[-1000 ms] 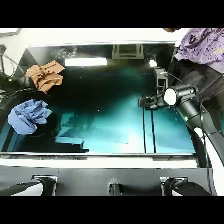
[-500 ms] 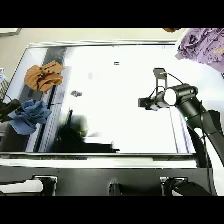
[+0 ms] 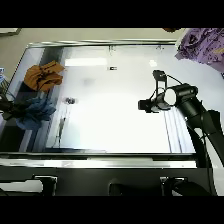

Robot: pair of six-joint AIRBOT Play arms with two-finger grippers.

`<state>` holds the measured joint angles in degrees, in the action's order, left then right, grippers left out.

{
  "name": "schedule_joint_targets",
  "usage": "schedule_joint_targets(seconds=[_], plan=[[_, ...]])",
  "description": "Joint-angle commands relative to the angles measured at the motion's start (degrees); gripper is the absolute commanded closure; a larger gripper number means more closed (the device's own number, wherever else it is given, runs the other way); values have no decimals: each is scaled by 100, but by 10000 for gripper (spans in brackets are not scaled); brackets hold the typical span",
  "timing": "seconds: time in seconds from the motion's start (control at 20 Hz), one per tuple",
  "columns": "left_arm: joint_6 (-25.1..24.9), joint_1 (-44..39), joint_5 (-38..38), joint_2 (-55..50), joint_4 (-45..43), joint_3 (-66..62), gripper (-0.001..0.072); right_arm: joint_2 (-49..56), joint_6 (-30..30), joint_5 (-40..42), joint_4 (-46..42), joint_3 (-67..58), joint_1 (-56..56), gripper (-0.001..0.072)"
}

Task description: Fold the clothes and pants, and hang the long-sleeved shirts on hangers.

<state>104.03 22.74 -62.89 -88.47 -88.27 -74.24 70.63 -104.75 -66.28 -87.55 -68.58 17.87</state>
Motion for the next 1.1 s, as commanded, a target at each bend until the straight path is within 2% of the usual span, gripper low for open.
schedule_joint_targets(seconds=[0.0, 0.15, 0.25, 0.35, 0.5, 0.55, 0.65, 0.7, 0.75, 0.85, 0.9, 0.95, 1.0, 1.05], plan=[[-70, -811, -317, 623, 407, 9, 691, -4, -144, -817, -15, -4, 7, 556], [-48, -2009, -369, 1346, 1255, 9, 691, -17, -306, -1572, -20, -4, 7, 556], [-15, -2942, -376, 1617, 1672, 9, 691, -144, -304, -1770, -92, -4, 7, 556], [332, -3917, -354, 1617, 1773, 11, 691, -380, -306, -1784, -315, -4, 7, 556], [734, -5224, 125, 1193, 1731, 129, 690, -745, -310, -1816, -623, -2, 7, 552], [750, -5549, 232, 973, 1731, 140, 690, -831, -310, -1875, -627, -2, 7, 535], [741, -6039, 319, 509, 1722, 138, 687, -925, -332, -2033, -625, -2, 7, 437], [739, -6144, 295, 321, 1714, 138, 680, -931, -354, -2109, -621, -2, 7, 415], [741, -6135, 249, 229, 1716, 136, 610, -931, -404, -2142, -612, 4, 7, 375], [505, -5853, 81, 273, 1709, 63, 339, -931, -551, -2085, -614, 4, 7, 284], [280, -5604, -122, 354, 1687, -55, 175, -931, -546, -2039, -612, 2, -11, 157], [151, -5340, -323, 455, 1574, -188, 111, -931, -540, -2011, -619, 2, -70, 133], [90, -5036, -518, 581, 1353, -330, 80, -931, -540, -1921, -638, 2, -238, 134], [90, -4750, -645, 704, 1143, -435, 80, -931, -597, -1757, -592, 13, -509, 141]])
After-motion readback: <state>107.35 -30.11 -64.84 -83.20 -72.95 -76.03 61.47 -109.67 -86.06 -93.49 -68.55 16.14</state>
